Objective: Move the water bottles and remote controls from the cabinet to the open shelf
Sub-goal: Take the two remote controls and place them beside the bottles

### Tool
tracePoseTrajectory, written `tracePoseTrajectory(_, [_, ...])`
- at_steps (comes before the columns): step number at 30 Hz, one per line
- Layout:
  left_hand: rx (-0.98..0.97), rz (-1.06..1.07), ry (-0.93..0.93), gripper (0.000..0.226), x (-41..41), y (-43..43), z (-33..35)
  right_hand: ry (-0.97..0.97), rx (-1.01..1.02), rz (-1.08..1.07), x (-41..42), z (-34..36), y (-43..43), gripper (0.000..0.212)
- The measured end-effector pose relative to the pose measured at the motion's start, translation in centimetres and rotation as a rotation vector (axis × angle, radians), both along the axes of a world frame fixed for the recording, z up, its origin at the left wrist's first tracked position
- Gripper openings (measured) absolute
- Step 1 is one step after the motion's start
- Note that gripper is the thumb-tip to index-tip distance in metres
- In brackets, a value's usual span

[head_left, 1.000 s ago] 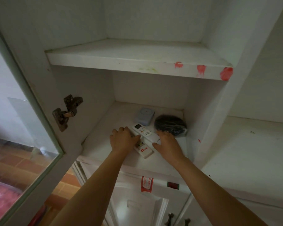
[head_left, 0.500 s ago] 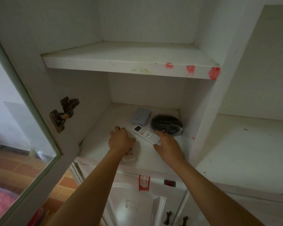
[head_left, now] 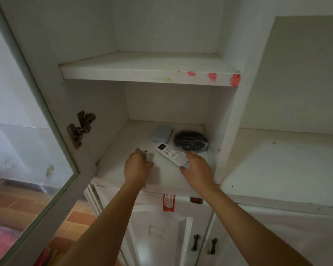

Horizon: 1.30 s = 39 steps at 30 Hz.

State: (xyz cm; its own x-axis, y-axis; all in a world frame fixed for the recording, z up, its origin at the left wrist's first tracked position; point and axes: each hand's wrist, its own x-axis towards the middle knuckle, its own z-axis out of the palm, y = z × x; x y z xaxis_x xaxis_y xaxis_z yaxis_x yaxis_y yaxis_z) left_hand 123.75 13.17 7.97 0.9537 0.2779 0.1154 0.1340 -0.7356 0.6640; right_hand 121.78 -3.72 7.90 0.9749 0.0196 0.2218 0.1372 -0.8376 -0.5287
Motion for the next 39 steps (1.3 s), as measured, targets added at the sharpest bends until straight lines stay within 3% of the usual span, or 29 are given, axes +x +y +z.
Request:
tracePoseTrajectory(6, [-0.046,-0.008,-0.088,0.034,-3.0,0.1,0.3,-0.035,0.016,-0.026,-3.7,0.3,-0.1,0.048])
tracePoseTrajectory(11, [-0.078,-0.013,-0.157,0.058,-5.8,-0.9,0.5,-0.040,0.026,-0.016,-7.2,0.3,-0.6,0.056])
tracePoseTrajectory(21, [-0.115,-0.025,-0.207,0.058,-13.2,-5.3,1.2,-0.123,0.023,0.016,-13.9,1.1,-5.2,0.050])
tracePoseTrajectory(30, [-0.137,-0.089,-0.216,0.057,-22.4,-15.8,0.5,-0.115,0.007,-0.052,-24.3,0.5,-16.4,0.053])
tracePoseTrajectory(39, [-0.181,-0.350,-0.206,0.057,-27.6,-30.5,0.7,-0.132,0.018,-0.329,-33.3,0.8,-29.3,0.050])
